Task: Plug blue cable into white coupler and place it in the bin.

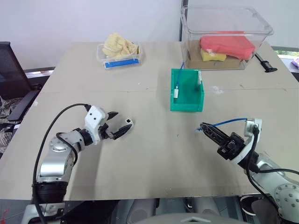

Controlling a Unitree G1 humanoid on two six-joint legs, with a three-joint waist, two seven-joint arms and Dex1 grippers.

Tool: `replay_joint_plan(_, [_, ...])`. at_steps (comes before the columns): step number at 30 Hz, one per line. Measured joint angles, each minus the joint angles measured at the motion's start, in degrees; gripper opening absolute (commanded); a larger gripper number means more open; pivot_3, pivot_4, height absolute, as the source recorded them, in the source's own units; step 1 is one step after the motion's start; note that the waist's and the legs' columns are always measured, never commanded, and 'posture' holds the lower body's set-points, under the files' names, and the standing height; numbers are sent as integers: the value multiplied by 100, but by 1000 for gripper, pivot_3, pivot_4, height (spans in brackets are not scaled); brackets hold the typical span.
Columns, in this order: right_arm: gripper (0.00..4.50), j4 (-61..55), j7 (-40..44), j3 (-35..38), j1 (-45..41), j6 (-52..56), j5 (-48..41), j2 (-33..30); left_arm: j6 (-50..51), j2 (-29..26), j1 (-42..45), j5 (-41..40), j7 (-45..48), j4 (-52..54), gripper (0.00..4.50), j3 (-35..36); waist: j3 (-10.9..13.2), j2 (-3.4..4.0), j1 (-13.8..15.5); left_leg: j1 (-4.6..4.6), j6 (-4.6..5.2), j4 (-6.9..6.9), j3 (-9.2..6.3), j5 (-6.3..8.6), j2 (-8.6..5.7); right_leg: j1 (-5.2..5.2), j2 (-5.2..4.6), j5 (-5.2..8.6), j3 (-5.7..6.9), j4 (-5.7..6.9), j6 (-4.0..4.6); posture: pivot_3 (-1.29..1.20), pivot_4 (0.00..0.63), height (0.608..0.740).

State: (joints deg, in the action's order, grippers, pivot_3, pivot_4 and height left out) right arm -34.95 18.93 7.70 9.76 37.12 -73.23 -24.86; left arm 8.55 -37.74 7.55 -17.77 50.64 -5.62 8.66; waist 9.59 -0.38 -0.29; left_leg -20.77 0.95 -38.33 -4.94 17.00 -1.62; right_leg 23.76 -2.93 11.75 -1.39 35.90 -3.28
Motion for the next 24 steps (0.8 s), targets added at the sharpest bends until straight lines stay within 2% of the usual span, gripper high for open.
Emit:
replay_joint_plan(8, [0,-134,-55,-4,136,-2,122,27,-630,209,339,298,109,-762,4476,-280,-1,-2,-14,1,0,0,-1,0,-1,0,-4,-1,4,2,-1,0,150,739])
replay_joint_plan(9, [0,-146,-59,-3,141,-3,125,27,-666,212,378,303,134,-812,3962,-305,-1,-2,-19,1,0,0,-1,0,-1,-1,-3,-1,4,2,-1,0,150,739])
replay_joint_plan(10, [0,-167,-63,-2,153,-3,128,27,-709,214,425,304,179,-880,3763,-333,-1,-2,-27,2,0,0,-1,0,-1,-1,-3,-1,3,3,-1,0,150,739])
replay_joint_plan(13, [0,-230,-68,-1,186,-4,144,22,-831,256,560,300,363,-1020,2221,-459,-1,-2,-32,2,0,0,-1,0,-1,-1,-3,-1,3,3,-1,0,150,739])
replay_joint_plan(14, [0,-240,-67,-1,188,-4,156,16,-848,267,597,298,420,-1058,1870,-475,-2,-3,-33,2,0,0,-1,0,-1,-1,-3,-1,3,3,-1,0,150,739])
replay_joint_plan(15, [0,-249,-66,0,201,-4,196,1,-856,276,637,292,504,-1104,1192,-482,-2,-3,-34,2,0,0,0,0,-1,-1,-3,-1,3,4,-1,0,150,739])
replay_joint_plan(17, [0,-250,-60,0,218,-11,282,-20,-830,275,682,275,641,-1129,531,-497,-2,-2,-34,2,0,0,0,0,-2,-1,-3,-1,3,4,-1,0,150,739])
replay_joint_plan(21, [0,-304,129,-4,201,-166,768,-211,-496,219,699,68,1121,-946,553,-653,-2,-2,-34,2,0,-1,1,0,-4,-1,-3,-1,3,4,-2,0,150,739])
replay_joint_plan(24, [0,-355,527,-82,-146,-214,1273,-672,-25,200,730,-63,1679,-458,553,-1085,-1,-2,-46,1,1,-4,4,0,-6,-2,-3,-1,0,3,-2,0,150,739])
